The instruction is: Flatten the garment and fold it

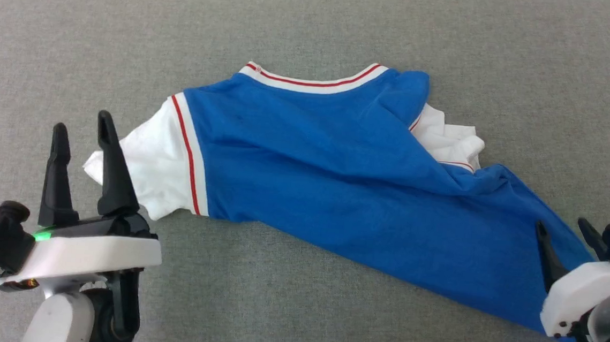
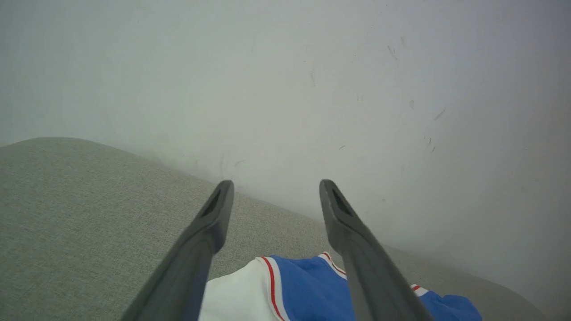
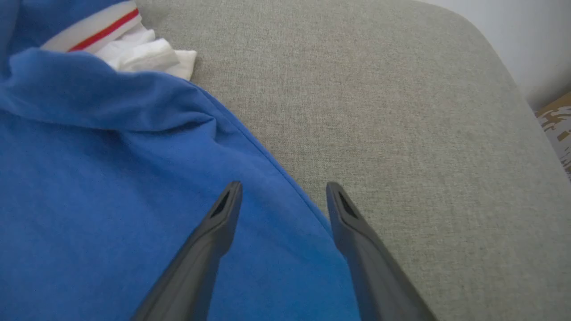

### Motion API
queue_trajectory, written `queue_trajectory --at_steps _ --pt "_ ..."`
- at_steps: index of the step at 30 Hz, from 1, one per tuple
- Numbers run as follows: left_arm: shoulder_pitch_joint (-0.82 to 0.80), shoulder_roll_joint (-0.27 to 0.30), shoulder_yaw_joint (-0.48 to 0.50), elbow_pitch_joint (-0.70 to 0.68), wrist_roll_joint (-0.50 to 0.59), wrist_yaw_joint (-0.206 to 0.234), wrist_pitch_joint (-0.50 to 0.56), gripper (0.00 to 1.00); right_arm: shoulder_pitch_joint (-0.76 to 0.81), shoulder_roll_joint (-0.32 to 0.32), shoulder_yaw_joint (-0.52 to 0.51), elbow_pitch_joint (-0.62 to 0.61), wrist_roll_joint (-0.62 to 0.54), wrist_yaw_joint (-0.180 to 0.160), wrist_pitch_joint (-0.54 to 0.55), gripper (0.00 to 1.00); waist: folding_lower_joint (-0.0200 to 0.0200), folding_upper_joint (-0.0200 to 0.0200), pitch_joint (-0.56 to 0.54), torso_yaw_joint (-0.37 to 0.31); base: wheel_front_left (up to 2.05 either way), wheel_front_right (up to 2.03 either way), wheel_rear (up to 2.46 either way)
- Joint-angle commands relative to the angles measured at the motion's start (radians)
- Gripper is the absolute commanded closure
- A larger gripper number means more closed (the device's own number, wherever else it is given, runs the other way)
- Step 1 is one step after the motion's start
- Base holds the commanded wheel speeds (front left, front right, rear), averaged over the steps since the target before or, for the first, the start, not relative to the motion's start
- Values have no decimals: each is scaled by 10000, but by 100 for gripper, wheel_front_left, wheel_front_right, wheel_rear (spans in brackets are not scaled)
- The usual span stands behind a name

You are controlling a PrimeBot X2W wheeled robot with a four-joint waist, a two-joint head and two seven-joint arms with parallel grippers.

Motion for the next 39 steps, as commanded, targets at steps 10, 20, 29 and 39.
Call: queue_trajectory --at_steps 10,20,29,39 --pt "111 -294 140 315 370 -567 -46 0 -146 -1133 1271 1700 1792 -11 1453 100 0 -2 -97 115 0 0 0" --pt "298 -225 149 564 545 -651 -47 0 218 -1892 2640 -820 3498 -11 2284 100 0 -2 -514 -131 0 0 0" --pt "660 -244 152 683 663 -592 -47 0 3394 -2915 3572 -2744 5559 -11 5737 100 0 -2 -555 -143 0 0 0" --pt "1007 -359 244 798 682 -597 -47 0 3886 -2469 3065 -2866 4407 -11 5000 0 0 -2 -687 -145 0 0 0"
